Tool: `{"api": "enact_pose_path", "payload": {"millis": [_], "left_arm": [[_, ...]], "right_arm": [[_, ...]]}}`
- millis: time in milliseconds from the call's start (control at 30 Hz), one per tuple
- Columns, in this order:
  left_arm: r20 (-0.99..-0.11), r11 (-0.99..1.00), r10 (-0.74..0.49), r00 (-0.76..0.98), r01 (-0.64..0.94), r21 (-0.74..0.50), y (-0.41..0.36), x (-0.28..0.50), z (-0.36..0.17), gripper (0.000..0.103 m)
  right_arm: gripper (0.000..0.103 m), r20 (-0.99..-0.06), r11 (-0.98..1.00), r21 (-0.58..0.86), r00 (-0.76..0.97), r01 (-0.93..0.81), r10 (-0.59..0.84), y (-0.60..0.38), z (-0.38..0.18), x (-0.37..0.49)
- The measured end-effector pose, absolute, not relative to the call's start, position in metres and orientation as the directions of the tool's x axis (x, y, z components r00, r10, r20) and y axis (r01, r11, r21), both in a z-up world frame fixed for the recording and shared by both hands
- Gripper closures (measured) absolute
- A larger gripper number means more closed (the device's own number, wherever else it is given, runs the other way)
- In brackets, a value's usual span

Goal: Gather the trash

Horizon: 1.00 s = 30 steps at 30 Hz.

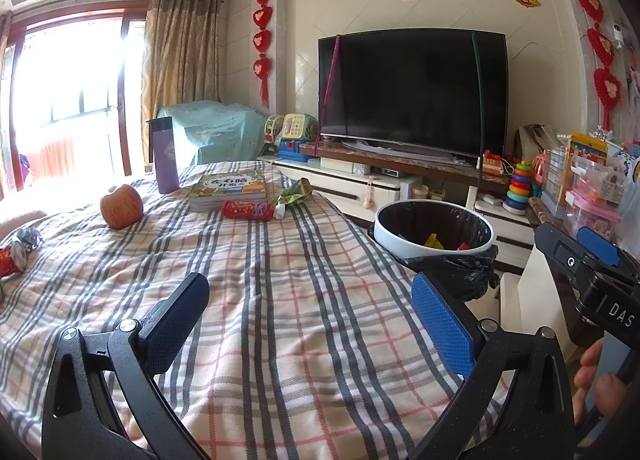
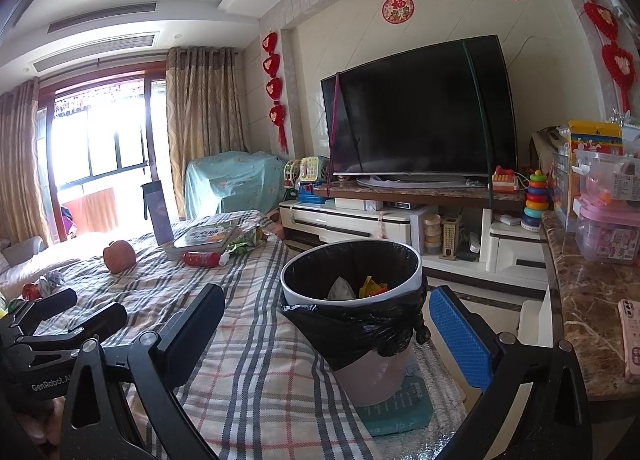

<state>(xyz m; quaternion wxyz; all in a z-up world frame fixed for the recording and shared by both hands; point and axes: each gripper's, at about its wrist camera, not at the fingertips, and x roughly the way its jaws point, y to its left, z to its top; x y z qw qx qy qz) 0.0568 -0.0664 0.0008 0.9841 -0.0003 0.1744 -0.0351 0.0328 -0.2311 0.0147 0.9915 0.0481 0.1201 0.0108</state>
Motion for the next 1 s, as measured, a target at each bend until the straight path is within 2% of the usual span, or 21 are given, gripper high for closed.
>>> {"api": "enact_pose_path", "payload": {"millis": [1000], "left_arm": [[-0.360,0.996,-0.091,0.929,0.089,-0.021,-0.0668,0.0629,-0.0031,0.000]], "right_arm": [[0.000,-0.259,0.993,0.116,0.965,-0.022,0.051,-0.2322,0.0116,0.0388]]}}
